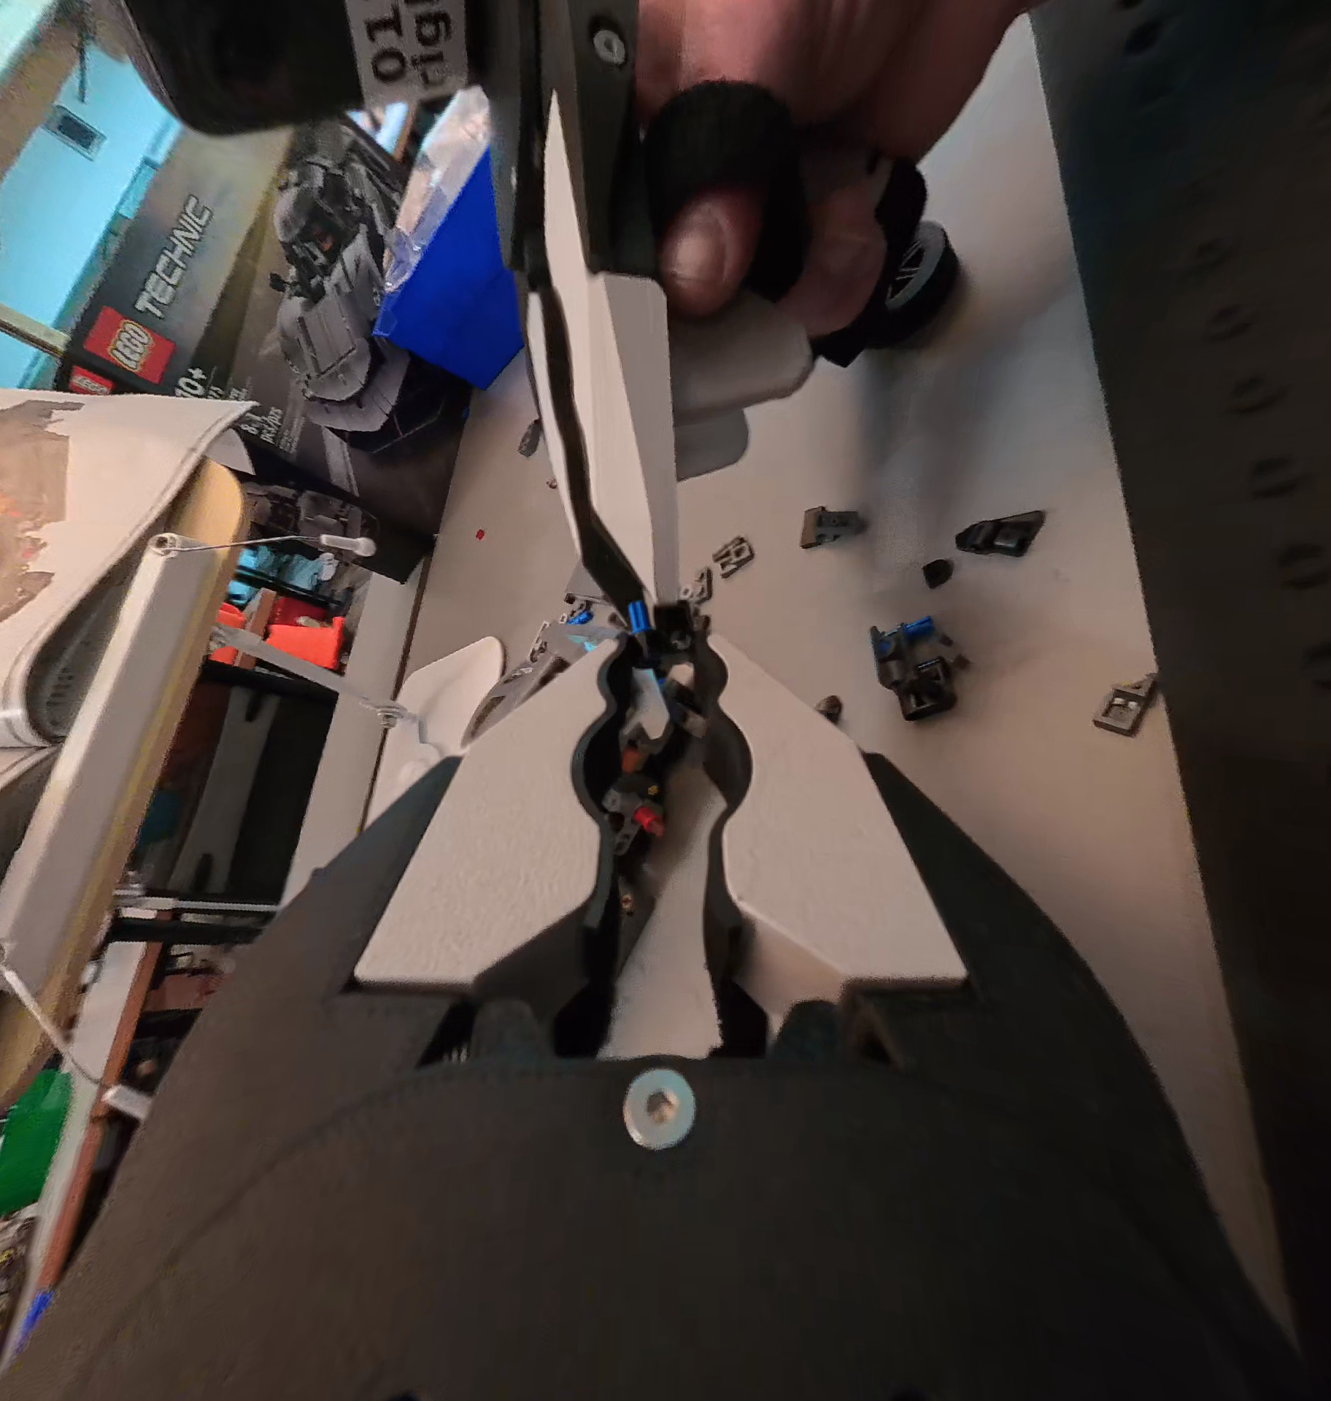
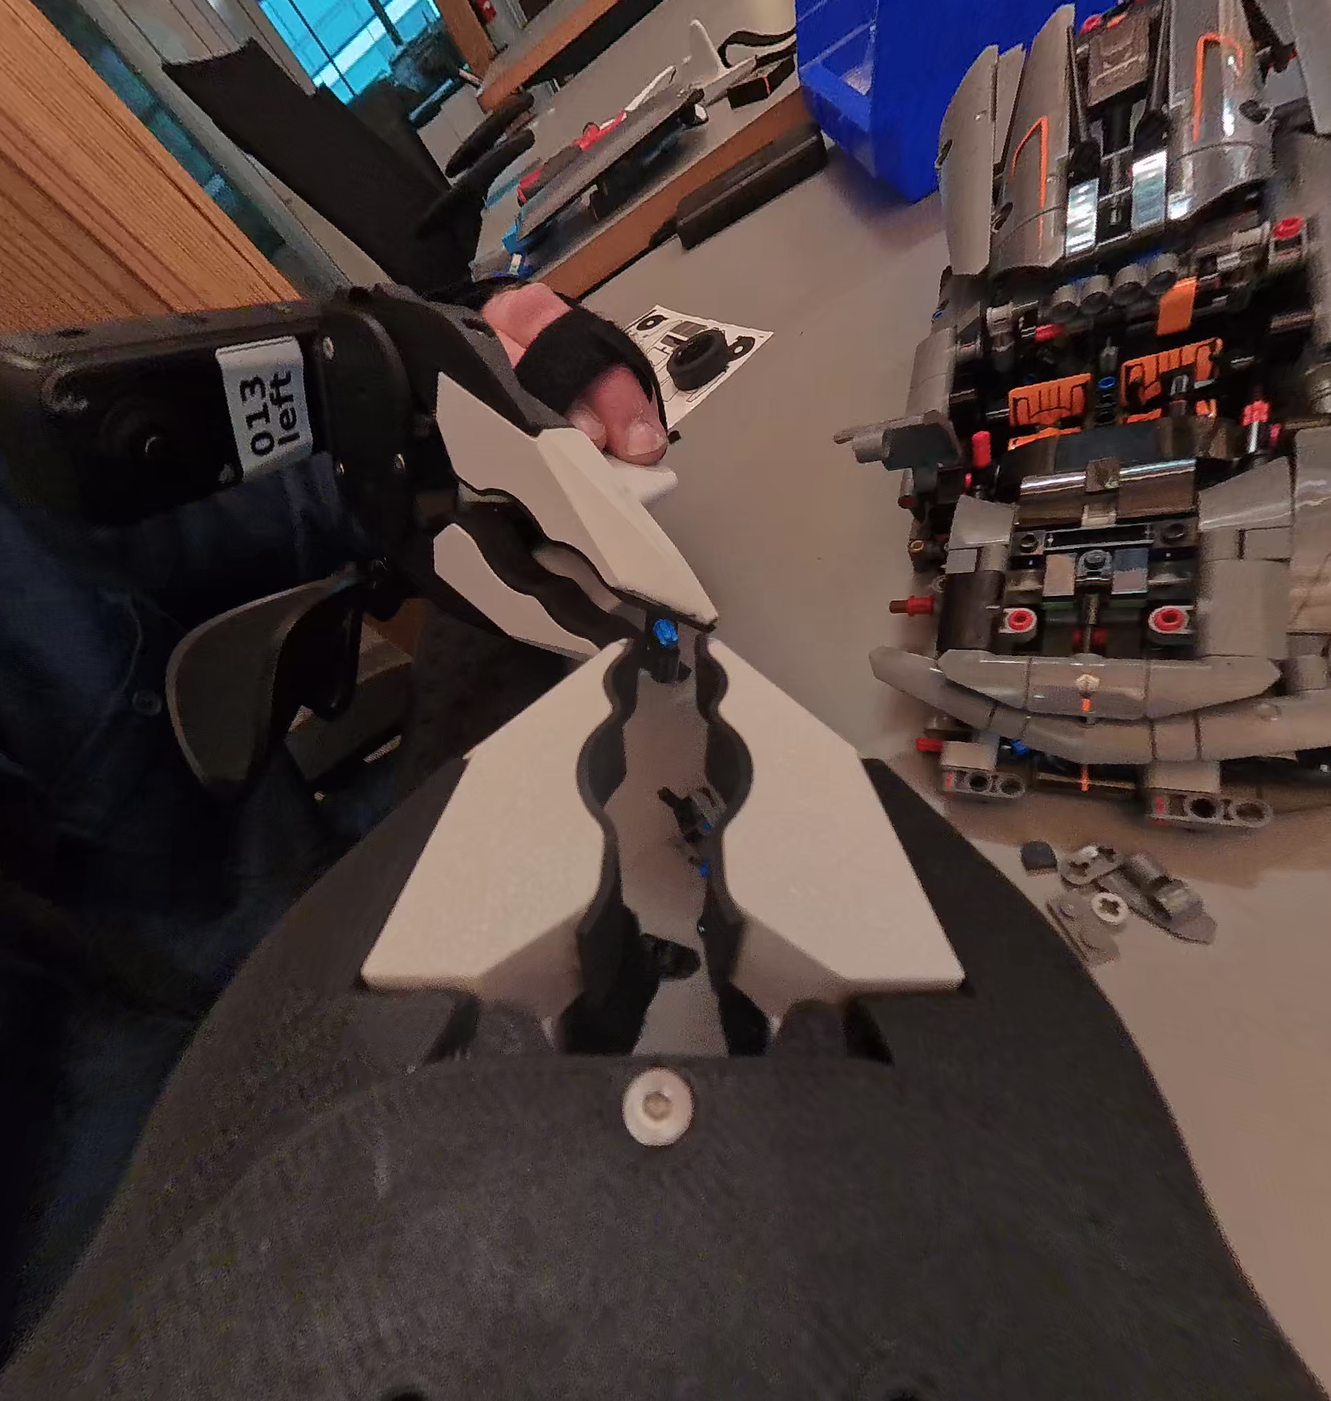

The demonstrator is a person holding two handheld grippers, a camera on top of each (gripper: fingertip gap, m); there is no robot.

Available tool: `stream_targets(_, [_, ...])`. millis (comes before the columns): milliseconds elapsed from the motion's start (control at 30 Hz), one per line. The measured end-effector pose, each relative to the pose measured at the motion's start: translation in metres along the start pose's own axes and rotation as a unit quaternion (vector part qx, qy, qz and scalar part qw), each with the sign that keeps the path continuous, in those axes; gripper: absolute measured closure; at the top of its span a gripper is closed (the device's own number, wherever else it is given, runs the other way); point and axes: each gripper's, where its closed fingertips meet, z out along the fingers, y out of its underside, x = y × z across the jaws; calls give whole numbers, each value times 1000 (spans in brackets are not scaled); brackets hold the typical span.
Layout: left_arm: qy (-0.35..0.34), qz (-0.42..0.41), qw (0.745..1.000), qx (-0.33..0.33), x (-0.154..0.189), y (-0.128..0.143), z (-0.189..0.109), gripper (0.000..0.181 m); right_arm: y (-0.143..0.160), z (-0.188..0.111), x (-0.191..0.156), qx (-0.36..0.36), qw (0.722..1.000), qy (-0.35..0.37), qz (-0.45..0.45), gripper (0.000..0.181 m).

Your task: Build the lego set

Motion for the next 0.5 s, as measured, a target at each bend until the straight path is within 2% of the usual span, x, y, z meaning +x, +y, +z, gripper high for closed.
stream_targets(100, [66, -52, 996, 5, 11, -1, -1, 168, 6, -8, 7, -25, 999, 25, -32, 160])
stream_targets(233, [166, -107, 980, -5, 35, 3, -2, 168, 38, -8, 6, -118, 987, 36, -102, 161])
stream_targets(333, [245, -151, 957, -26, 56, 8, -5, 168, 60, 2, 5, -184, 970, 44, -152, 160])
stream_targets(433, [268, -153, 950, -57, 68, 18, -1, 168, 76, 9, 11, -235, 953, 65, -178, 161])
stream_targets(500, [269, -163, 948, -59, 71, 18, 2, 168, 78, 13, 11, -237, 951, 66, -185, 165])
